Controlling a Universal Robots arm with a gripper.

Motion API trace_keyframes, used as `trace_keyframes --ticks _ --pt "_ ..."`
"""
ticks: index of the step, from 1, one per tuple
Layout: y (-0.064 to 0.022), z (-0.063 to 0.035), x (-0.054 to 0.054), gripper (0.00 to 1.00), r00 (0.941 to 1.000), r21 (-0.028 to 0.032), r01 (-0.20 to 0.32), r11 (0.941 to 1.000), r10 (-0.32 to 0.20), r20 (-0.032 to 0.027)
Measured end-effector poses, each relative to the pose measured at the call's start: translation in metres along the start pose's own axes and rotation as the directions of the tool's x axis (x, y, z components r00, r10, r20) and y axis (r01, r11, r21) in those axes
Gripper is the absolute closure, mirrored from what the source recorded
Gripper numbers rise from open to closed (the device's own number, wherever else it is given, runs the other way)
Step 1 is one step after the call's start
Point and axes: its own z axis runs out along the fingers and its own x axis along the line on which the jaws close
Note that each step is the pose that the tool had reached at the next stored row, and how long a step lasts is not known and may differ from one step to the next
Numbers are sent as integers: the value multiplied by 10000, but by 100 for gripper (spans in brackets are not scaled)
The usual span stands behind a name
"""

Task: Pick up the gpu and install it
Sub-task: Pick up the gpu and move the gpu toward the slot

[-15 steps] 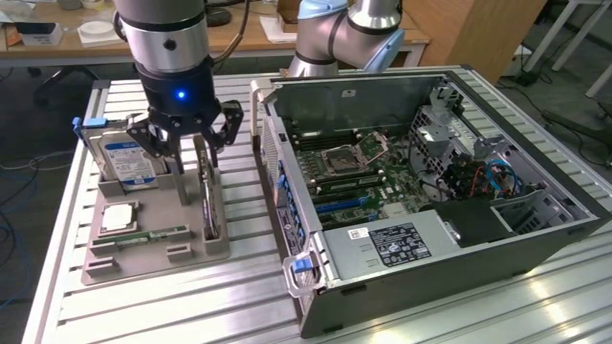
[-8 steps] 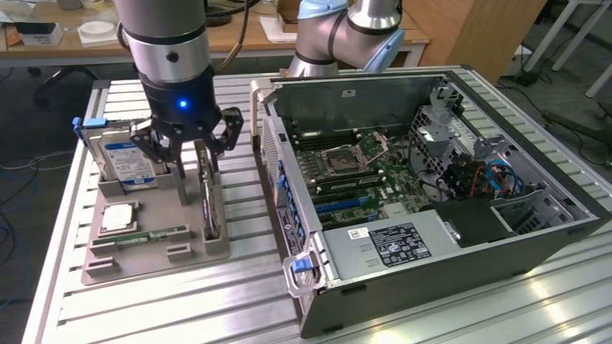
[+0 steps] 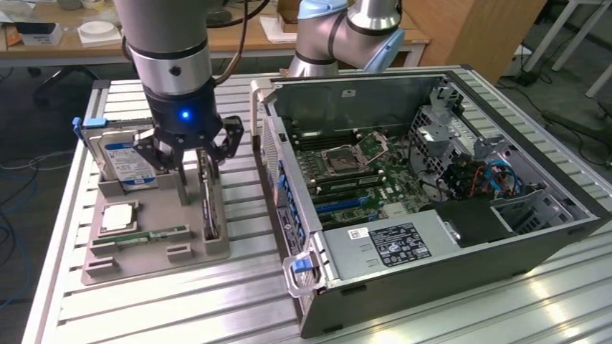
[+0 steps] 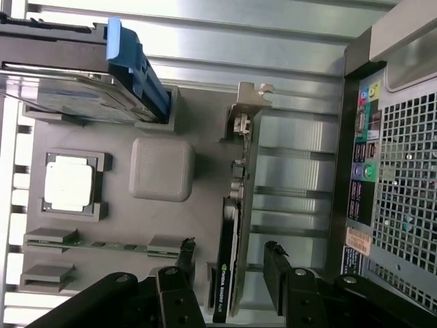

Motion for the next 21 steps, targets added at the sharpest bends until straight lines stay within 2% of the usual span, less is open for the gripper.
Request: trace_keyframes --ticks 21 --pt "-21 382 7 47 10000 -1 1 10000 -1 1"
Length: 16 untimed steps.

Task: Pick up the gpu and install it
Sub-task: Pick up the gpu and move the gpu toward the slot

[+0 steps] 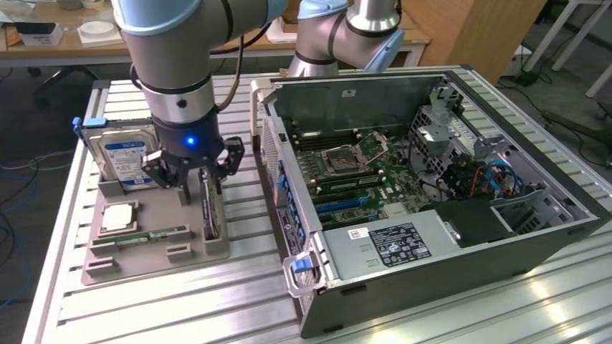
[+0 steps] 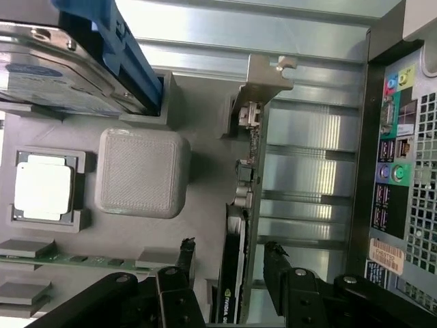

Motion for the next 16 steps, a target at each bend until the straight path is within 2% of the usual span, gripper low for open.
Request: trace_keyframes --ticks 4,8,16 --pt "-4 73 2 47 10000 1 -12 10000 12 -1" --pt "-9 139 4 47 9996 6 -297 9996 297 16" --pt "-11 147 4 47 9993 7 -365 9993 365 20"
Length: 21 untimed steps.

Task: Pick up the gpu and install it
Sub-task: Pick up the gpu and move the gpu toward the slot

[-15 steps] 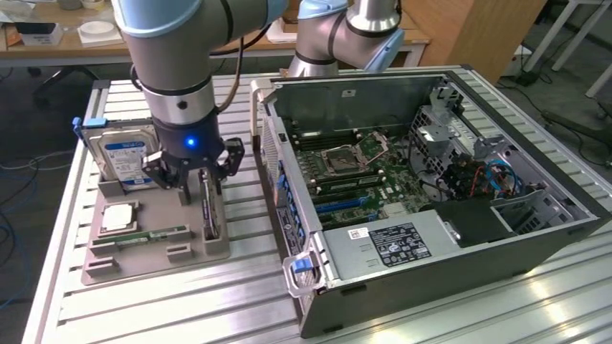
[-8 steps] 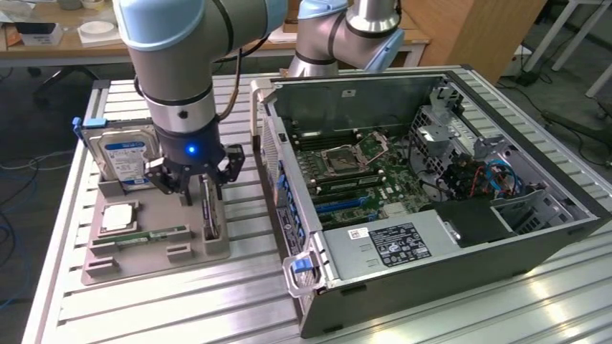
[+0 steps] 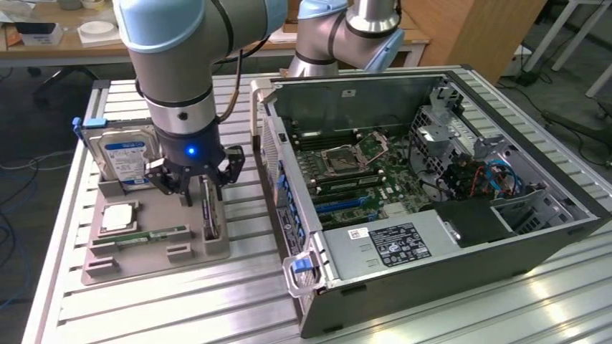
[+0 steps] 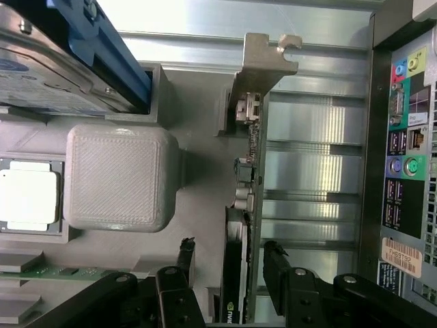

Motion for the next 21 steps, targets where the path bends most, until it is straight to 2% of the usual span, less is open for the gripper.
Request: trace_keyframes --ticks 5,6,15,16,21 --pt "0 1 0 49 10000 0 0 10000 0 0" --pt "0 2 -1 55 10000 1 0 10000 0 0" --pt "-1 8 -4 57 10000 0 0 10000 0 -1" --pt "0 10 -5 64 10000 -1 0 10000 0 1" --pt "-3 18 -13 64 10000 1 -1 10000 1 0"
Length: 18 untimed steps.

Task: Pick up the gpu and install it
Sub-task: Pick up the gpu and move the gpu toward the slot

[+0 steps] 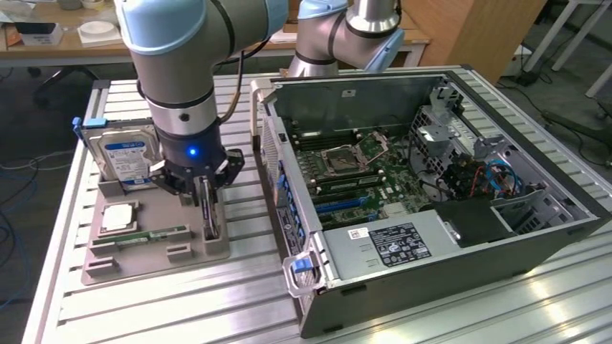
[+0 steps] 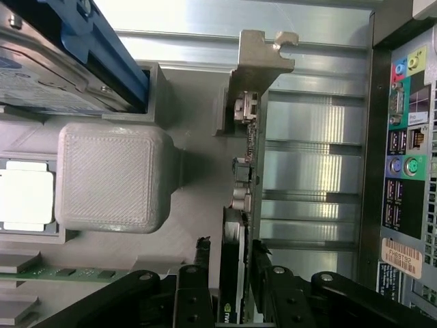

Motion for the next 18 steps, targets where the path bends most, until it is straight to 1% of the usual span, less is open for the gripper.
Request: trace_keyframes --ticks 7,8,18 --pt "0 0 -1 65 10000 0 1 10000 -1 1" --pt "0 1 -1 72 10000 -1 1 10000 -1 1" --pt "0 0 0 73 10000 0 1 10000 -1 0"
